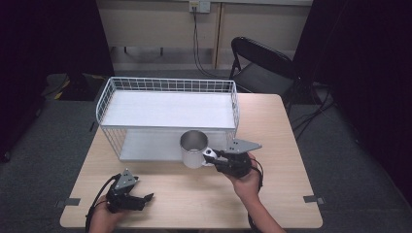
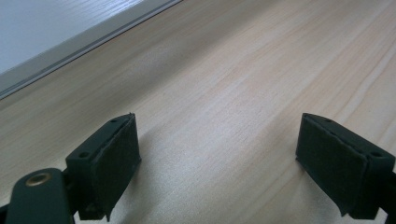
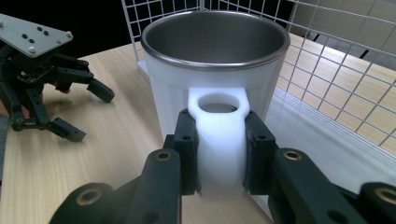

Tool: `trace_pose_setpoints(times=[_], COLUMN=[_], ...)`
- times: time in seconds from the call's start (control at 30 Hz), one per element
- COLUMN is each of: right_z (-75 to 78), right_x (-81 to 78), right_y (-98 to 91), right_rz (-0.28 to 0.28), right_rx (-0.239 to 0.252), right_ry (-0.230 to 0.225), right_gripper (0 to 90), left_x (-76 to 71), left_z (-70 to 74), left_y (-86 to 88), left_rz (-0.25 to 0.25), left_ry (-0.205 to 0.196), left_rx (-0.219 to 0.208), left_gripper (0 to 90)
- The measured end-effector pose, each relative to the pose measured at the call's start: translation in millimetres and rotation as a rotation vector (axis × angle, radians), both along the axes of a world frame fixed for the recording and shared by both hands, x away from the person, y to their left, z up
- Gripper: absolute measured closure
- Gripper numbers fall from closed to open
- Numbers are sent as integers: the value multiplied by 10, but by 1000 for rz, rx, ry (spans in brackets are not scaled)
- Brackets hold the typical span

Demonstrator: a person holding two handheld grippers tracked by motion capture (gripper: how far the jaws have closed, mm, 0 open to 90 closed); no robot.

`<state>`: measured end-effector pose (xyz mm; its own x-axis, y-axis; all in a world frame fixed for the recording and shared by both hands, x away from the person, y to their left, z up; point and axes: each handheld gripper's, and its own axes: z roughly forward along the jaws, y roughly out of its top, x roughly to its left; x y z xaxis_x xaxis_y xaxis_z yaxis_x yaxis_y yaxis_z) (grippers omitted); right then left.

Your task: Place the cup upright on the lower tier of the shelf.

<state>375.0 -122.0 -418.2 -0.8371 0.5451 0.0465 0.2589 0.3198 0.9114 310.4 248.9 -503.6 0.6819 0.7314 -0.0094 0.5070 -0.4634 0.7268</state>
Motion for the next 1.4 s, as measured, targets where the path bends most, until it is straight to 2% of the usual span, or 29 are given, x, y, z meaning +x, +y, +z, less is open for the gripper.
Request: trace_pose_setpoints(times=[0.13,1.03,1.4], right_z=[-9,-121,-155], right_x=[18,175,213], right_y=[50,199,263], right_rz=[-1,-52,-68], right_rx=[-13,11,1], right_ry=[-2,-6,-19], right_gripper=[715,715,715], left_x=[0,0,0], left_z=[0,0,0], left_y=[0,0,-1], left_rz=[0,-1,-1], left_ry=[0,1,1], left_rx=[0,0,0], left_gripper=[128,126,126])
